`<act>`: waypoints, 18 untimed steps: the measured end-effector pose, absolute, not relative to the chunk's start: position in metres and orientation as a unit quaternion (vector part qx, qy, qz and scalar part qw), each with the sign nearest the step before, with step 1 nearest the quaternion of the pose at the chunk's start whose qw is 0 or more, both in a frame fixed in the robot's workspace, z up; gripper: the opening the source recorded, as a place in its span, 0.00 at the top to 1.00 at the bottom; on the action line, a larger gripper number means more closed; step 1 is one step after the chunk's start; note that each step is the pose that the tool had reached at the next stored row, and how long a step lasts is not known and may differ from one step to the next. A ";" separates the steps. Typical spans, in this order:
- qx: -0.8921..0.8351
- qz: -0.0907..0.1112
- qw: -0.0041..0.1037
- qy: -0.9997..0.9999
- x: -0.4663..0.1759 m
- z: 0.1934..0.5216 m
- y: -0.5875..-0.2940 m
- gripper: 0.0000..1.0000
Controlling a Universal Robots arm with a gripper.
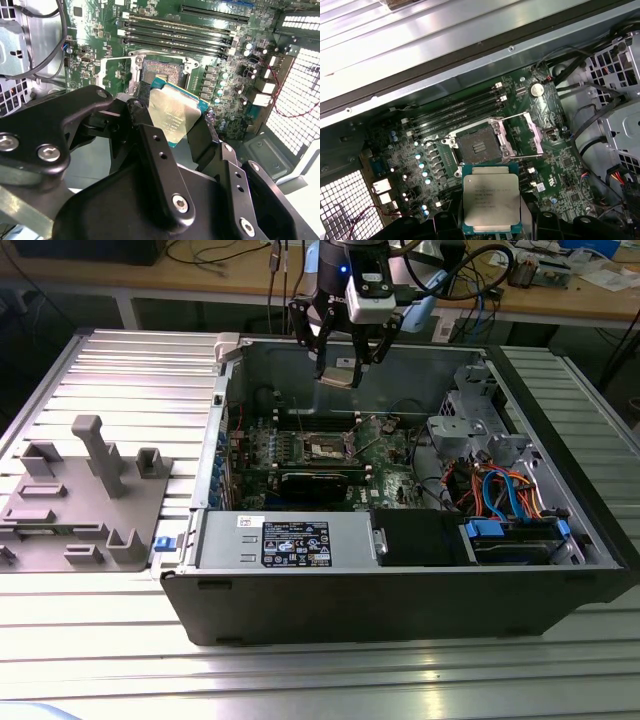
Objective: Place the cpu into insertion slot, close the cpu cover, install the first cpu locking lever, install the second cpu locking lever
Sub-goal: 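Place the cpu into insertion slot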
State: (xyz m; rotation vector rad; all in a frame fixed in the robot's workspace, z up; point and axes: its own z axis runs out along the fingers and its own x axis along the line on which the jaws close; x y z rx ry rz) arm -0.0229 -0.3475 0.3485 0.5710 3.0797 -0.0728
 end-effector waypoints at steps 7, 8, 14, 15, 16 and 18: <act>0.185 -0.025 0.005 0.982 -0.023 0.348 -0.347 0.46; 0.185 -0.026 0.005 0.982 -0.023 0.348 -0.348 0.46; 0.188 -0.028 0.005 0.982 -0.023 0.348 -0.348 0.46; 0.189 -0.029 0.005 0.982 -0.023 0.349 -0.348 0.46; 0.189 -0.029 0.005 0.982 -0.023 0.348 -0.348 0.46; 0.190 -0.029 0.005 0.981 -0.023 0.348 -0.348 0.46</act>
